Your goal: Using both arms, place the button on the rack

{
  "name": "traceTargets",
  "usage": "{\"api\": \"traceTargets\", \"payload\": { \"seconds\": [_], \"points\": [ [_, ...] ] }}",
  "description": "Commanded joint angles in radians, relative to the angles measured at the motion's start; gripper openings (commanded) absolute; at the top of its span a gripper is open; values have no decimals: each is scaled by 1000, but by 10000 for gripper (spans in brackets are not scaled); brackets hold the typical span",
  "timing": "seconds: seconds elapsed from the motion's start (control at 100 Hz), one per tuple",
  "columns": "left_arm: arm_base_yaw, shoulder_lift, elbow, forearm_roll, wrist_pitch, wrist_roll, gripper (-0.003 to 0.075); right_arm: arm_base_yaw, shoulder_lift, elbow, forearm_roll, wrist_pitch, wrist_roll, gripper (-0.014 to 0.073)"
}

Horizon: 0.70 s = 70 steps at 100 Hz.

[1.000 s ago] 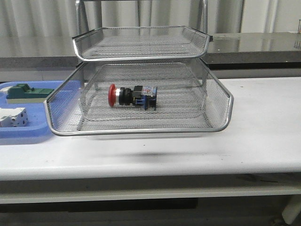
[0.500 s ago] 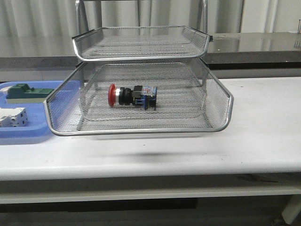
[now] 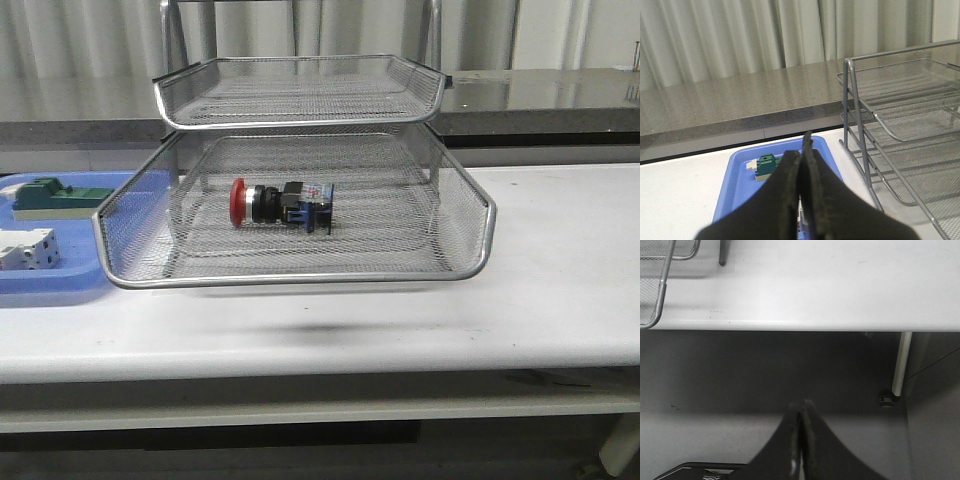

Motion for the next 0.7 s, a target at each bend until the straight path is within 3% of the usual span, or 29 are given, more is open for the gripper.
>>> {"api": "traceTargets", "payload": {
  "seconds": [0.0, 0.22, 0.49, 0.69],
  "points": [
    [2, 6, -28, -15, -84, -10, -20, -4, 3, -33, -20, -47, -4, -67],
    [2, 6, -24, -15, -84, -10, -20, -4, 3, -33, -14, -99, -4, -67],
    [2, 6, -24, -15, -84, -10, -20, -4, 86, -33, 141, -180, -5, -65],
    [2, 6, -24, -15, -84, -10, -20, -2, 269, -33, 250, -179, -154, -65]
  ]
}}
